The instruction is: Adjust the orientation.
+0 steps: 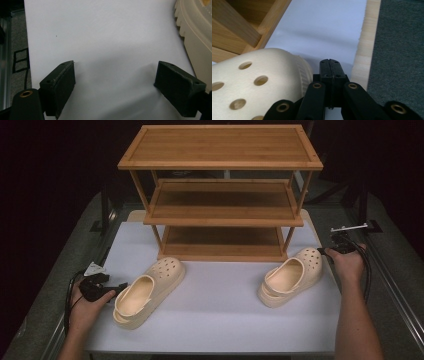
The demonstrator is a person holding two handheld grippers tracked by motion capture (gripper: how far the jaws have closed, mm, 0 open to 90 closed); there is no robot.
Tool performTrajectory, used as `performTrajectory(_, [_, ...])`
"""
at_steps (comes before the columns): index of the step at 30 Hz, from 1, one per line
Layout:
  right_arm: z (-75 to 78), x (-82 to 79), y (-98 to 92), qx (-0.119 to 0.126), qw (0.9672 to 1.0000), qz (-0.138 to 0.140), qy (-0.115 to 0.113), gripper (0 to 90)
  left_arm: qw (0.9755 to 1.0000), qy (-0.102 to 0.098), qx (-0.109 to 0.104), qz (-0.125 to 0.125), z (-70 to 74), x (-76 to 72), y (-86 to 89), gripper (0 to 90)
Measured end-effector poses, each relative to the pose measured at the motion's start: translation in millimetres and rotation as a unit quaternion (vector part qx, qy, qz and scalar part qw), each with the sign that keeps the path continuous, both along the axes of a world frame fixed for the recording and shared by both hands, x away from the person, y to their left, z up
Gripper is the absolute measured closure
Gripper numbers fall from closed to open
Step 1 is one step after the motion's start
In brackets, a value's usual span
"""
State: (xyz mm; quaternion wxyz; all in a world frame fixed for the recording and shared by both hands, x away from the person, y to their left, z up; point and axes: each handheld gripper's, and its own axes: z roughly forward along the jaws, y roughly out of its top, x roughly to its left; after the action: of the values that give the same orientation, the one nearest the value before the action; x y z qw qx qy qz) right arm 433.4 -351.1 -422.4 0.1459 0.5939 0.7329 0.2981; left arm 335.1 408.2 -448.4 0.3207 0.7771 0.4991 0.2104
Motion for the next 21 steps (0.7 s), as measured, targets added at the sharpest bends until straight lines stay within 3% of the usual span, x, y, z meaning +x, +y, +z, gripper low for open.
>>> performTrajectory(21, [0.5,-16.1,21.0,-0.015,0.9985,0.052,0.0,90.0,1.0,0.0,0.001,0.0,0.0,0.0,0.0,15.7])
